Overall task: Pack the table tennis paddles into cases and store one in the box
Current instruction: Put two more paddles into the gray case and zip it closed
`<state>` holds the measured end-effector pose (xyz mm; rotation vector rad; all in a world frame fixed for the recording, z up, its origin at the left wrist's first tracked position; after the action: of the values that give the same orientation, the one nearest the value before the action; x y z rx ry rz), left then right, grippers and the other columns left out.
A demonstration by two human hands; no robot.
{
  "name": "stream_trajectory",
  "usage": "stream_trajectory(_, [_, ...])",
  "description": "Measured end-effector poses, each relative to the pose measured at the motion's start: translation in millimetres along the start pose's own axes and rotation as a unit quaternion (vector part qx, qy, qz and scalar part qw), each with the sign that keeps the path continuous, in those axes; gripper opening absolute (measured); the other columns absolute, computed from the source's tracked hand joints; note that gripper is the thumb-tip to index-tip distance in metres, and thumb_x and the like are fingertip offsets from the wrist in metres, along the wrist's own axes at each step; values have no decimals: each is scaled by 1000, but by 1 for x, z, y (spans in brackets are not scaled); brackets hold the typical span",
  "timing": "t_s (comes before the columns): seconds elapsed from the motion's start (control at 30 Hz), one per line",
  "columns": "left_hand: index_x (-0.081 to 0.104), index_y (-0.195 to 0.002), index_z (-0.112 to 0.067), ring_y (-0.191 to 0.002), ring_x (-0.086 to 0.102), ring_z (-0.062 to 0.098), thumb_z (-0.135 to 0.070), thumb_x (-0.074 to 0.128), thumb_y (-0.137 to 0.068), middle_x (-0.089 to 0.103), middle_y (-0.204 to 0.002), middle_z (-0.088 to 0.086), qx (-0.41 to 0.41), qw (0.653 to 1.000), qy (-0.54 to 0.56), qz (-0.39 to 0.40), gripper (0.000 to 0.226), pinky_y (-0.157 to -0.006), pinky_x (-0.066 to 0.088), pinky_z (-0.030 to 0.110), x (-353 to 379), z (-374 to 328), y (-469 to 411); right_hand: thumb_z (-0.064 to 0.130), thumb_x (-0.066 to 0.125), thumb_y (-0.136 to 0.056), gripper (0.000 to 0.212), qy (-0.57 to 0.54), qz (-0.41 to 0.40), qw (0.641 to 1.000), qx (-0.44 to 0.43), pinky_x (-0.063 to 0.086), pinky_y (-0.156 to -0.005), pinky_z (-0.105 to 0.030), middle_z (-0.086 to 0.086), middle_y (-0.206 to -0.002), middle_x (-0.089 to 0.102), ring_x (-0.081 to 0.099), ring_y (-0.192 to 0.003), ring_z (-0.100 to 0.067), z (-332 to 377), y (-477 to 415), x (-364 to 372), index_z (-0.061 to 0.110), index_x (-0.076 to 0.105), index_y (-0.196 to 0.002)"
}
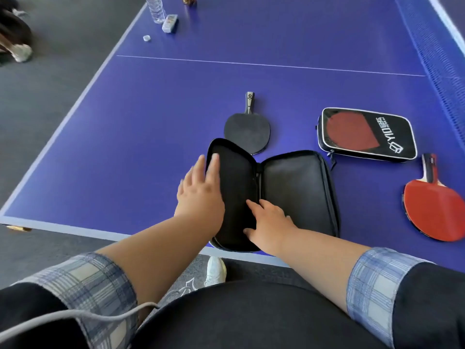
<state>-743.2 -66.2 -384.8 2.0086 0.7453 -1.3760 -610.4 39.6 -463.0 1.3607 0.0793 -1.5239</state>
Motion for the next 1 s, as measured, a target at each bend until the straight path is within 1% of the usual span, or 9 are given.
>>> stream_trajectory(0.07, [-13,-154,-23,-149,-4,31,-19,51,-90,-5,-164,6,170,971,-169,-12,91,-118,-6,51,13,-17,1,58,58,-86,84,5,9,1000,15,24,-114,-62,0,-163,17,17,-148,-31,-3,-3,7,39,16,-156])
stream_trajectory(0.13, [-6,-156,-18,-149,-8,33,-31,53,-93,-5,-164,8,244,939,-229,77,86,-117,-7,52,38,-31,1,61,57,-86,83,11,14,999,35,22,-115,-60,-1,-164,15,13,-150,-30,-8,-3,10,40,17,-155])
stream_trajectory(0.27, [3,-157,-27,-150,-3,30,-37,44,-101,-3,-165,5,219,930,-183,233,70,-120,10,51,83,-35,-7,56,53,-90,77,2,28,999,47,24,-116,-58,-1,-167,9,4,-152,-30,-18,-2,14,36,18,-156])
stream_trajectory(0.43, [-2,-155,-40,-150,-10,28,-50,42,-99,-15,-164,-1,207,909,-188,308,72,-116,16,60,109,-11,-19,52,54,-92,75,47,29,998,34,30,-113,-57,1,-167,2,0,-152,-30,-23,-1,18,39,17,-155])
stream_trajectory(0.63, [-6,-154,-41,-149,-8,30,-48,51,-96,-18,-163,1,238,886,-232,323,81,-113,23,60,108,-6,-27,49,60,-88,79,71,62,995,10,34,-107,-55,5,-166,0,2,-149,-28,-35,-6,11,44,17,-154])
stream_trajectory(0.73, [7,-154,-43,-147,5,30,-47,56,-93,-4,-163,-1,253,882,-226,328,78,-106,37,52,102,-11,-39,47,60,-87,76,25,75,997,9,33,-111,-53,6,-166,7,4,-150,-25,-38,-8,2,42,24,-154])
stream_trajectory(0.83, [34,-147,-41,-138,30,25,-48,51,-93,27,-154,-5,252,893,-172,332,56,-98,44,45,92,-16,-65,45,60,-90,70,-66,61,996,21,29,-117,-44,1,-164,23,21,-148,-24,-39,-13,-15,35,31,-153])
stream_trajectory(0.93, [58,-124,-39,-107,61,15,-42,46,-94,60,-127,-12,173,942,-11,287,33,-86,51,35,75,-16,-109,38,60,-94,56,-175,-2,984,41,37,-107,-27,3,-152,46,47,-134,-15,-39,-25,-41,29,45,-147])
stream_trajectory(1.0, [61,-118,-38,-87,65,12,-38,46,-93,64,-116,-15,98,968,112,202,29,-68,50,28,60,-11,-146,30,60,-95,45,-248,-77,963,70,38,-95,-15,5,-141,58,57,-120,-9,-38,-41,-64,25,55,-139])
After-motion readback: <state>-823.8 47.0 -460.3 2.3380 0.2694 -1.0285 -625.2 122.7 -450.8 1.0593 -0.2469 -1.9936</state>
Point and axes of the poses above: each hand's wrist, its own y-axis away from the middle knuckle, its own x-axis out of the palm, z = x × y, the point moved 4 cm from there along -y, towards the middle knuckle
